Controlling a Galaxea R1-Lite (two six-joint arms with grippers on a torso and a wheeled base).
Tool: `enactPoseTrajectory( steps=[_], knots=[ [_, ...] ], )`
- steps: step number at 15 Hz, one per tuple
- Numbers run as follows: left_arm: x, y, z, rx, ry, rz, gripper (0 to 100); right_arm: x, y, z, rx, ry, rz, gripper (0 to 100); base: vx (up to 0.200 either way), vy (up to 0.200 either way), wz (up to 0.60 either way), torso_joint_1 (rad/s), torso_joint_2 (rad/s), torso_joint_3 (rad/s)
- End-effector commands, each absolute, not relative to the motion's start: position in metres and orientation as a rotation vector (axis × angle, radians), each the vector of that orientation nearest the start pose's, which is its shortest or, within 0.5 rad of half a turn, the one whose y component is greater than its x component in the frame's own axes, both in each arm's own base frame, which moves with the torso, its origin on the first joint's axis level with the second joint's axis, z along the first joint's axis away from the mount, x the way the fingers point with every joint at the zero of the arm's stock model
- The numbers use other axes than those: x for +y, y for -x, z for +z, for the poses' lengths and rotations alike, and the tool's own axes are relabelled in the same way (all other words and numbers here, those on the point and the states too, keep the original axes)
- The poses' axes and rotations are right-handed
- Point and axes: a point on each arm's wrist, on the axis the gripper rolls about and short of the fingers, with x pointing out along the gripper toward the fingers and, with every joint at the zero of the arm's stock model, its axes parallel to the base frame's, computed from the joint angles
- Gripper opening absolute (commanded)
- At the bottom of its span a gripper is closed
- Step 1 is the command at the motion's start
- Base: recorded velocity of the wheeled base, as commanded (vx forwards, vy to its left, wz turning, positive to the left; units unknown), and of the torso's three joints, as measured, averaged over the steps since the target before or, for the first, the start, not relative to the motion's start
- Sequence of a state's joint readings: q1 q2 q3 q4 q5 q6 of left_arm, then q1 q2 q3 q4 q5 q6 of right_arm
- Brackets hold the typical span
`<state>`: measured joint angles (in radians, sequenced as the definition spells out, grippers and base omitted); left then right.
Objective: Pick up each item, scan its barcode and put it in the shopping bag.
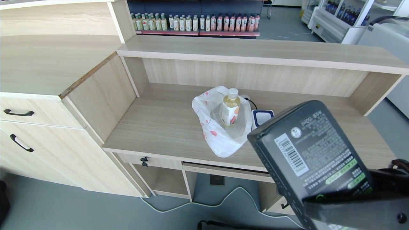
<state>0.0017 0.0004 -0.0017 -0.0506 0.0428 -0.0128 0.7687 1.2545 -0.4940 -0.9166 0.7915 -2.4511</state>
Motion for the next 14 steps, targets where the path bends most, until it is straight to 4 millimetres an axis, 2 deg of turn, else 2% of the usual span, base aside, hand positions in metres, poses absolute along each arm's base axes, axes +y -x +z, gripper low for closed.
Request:
enactPoseTrajectory(
  steps=[1,14],
  knots=[
    [0.0009,0.0231,0.0811,-0.052,0.015,0.044,100,0.1378,-0.1135,0.2346,2.590,-2.451,-0.629,0,0.000,0.000,0.00,0.000,0.00,0.000],
    [0.0009,0.0231,0.0811,-0.052,0.013,0.044,100,0.1372,-0.1114,0.2345,2.613,-2.417,-0.644,0,0.000,0.000,0.00,0.000,0.00,0.000]
  ],
)
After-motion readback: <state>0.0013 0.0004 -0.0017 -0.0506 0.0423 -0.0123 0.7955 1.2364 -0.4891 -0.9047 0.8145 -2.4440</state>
